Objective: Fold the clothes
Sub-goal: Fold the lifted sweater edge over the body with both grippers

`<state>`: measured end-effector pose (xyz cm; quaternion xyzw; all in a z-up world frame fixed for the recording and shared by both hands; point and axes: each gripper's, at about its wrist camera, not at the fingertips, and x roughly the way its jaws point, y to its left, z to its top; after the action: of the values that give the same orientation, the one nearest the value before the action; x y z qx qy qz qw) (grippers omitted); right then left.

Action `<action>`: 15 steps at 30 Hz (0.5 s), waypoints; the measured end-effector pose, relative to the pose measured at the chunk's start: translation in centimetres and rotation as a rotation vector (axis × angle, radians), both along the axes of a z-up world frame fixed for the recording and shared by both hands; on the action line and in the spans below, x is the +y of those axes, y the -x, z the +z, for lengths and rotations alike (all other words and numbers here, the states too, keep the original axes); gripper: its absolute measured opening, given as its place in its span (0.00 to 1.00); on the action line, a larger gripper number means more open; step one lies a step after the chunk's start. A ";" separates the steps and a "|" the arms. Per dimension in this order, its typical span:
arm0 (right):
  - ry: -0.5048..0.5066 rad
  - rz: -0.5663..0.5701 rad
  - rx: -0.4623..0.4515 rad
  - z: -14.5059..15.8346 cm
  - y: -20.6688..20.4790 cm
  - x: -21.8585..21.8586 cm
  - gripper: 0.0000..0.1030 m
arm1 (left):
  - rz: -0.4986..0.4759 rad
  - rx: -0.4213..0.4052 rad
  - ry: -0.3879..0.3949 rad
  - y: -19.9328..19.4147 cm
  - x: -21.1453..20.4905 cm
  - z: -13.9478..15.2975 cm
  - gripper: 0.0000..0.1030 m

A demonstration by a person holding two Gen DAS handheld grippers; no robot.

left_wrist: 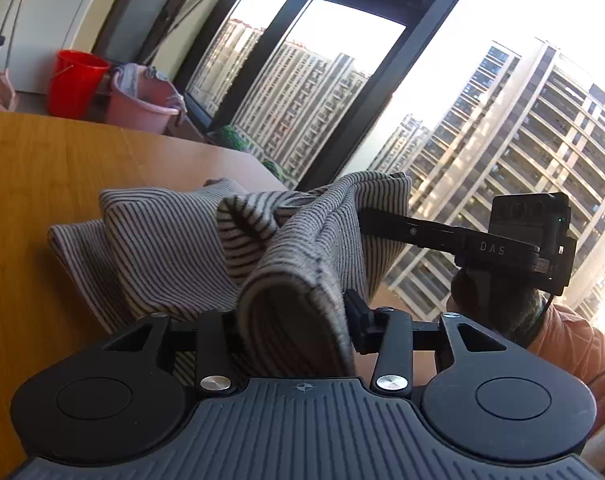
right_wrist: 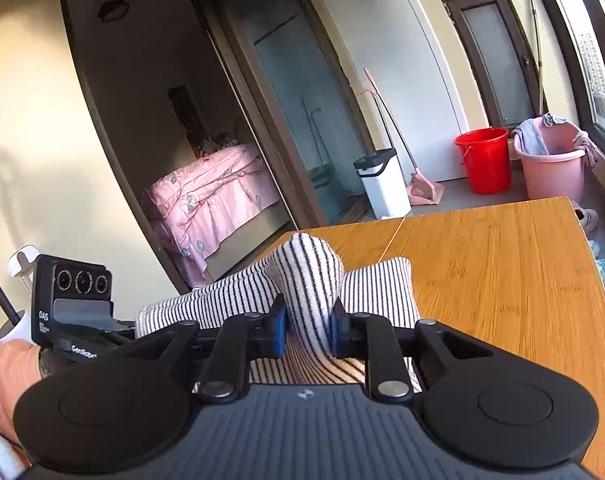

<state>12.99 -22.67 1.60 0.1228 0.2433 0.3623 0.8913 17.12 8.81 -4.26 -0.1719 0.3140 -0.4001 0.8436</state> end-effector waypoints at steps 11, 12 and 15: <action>0.055 0.090 -0.045 5.4 3.3 0.5 0.17 | -0.106 0.148 0.152 1.2 2.5 2.1 0.38; 0.063 0.066 -0.035 4.9 2.0 0.8 0.17 | -0.081 0.147 0.134 0.5 2.5 1.9 0.39; 0.085 -0.009 -0.003 3.3 -1.9 1.8 0.17 | 0.003 0.141 0.068 -2.0 2.6 0.8 0.47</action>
<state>14.84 -20.87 4.90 0.0856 0.2566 0.3478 0.8977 19.14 11.45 -3.47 -0.2286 0.3586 -0.3960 0.8138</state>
